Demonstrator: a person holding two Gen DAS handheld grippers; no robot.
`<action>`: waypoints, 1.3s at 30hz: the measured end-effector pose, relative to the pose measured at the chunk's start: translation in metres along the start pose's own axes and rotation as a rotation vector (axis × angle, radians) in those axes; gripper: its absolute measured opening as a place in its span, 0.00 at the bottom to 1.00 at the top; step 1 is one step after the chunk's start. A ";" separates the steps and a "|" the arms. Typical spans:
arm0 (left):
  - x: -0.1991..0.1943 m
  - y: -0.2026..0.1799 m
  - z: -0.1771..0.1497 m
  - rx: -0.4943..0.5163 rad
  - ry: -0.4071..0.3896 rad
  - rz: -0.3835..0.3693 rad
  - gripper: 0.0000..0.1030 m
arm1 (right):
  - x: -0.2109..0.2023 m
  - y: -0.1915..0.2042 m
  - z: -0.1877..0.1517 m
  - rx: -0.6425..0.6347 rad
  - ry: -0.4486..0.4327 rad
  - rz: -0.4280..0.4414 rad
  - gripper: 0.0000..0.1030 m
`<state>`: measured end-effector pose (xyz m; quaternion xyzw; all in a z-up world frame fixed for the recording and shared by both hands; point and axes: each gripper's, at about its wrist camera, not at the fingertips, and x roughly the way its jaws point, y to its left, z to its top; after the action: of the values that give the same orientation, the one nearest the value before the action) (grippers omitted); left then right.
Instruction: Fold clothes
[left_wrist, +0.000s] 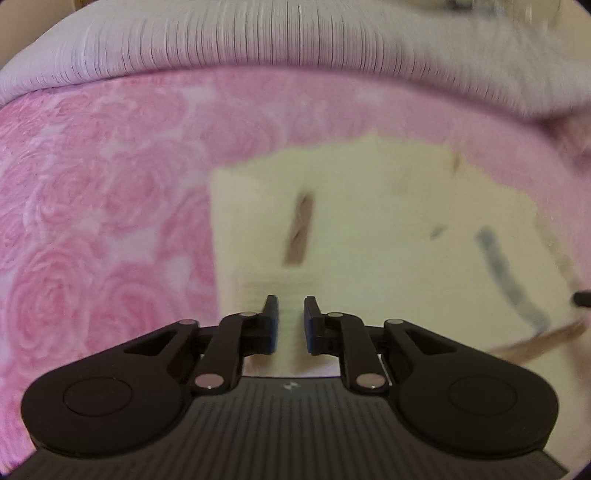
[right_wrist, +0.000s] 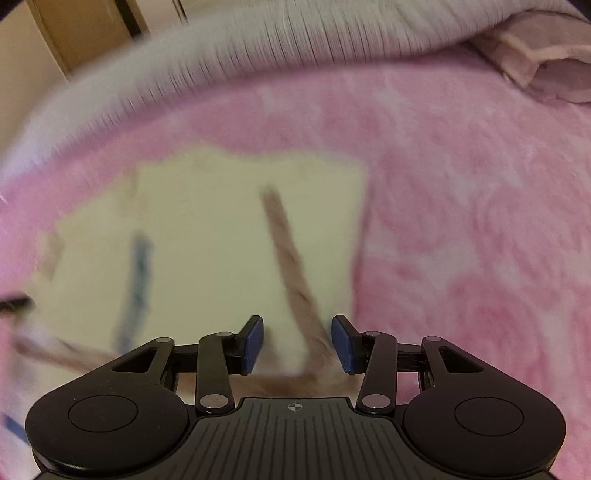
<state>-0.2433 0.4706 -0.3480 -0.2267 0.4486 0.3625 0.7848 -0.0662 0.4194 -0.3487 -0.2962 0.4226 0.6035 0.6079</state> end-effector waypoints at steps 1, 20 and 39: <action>0.001 0.005 0.000 -0.027 0.001 0.001 0.11 | 0.004 0.000 -0.002 -0.006 0.022 -0.029 0.44; -0.034 0.031 -0.015 0.041 -0.141 -0.117 0.13 | -0.054 0.034 -0.047 0.194 -0.154 -0.106 0.45; -0.079 0.031 -0.187 0.057 -0.293 -0.112 0.14 | -0.067 0.052 -0.185 -0.122 -0.298 -0.106 0.46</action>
<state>-0.3947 0.3341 -0.3727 -0.1736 0.3263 0.3344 0.8669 -0.1409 0.2315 -0.3691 -0.2616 0.2742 0.6322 0.6758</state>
